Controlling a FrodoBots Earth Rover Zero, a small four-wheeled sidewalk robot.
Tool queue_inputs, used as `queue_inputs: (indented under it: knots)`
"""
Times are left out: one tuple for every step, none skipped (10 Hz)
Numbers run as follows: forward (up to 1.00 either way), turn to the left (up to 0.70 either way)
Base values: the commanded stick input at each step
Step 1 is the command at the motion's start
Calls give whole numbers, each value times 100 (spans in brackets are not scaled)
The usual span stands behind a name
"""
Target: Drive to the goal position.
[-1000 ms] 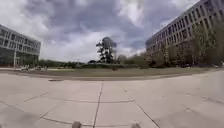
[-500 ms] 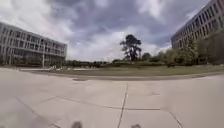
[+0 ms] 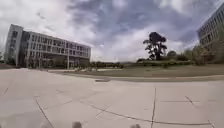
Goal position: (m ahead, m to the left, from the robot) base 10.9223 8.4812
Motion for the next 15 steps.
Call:
queue_inputs:
  knots:
    - [70,31]
    - [70,30]
    - [70,29]
    - [70,29]
    - [70,29]
    - [70,29]
    - [70,29]
    - [70,28]
    - [70,13]
    - [70,3]
    - [70,2]
    - [70,1]
    - [67,0]
    - [54,0]
    - [53,0]
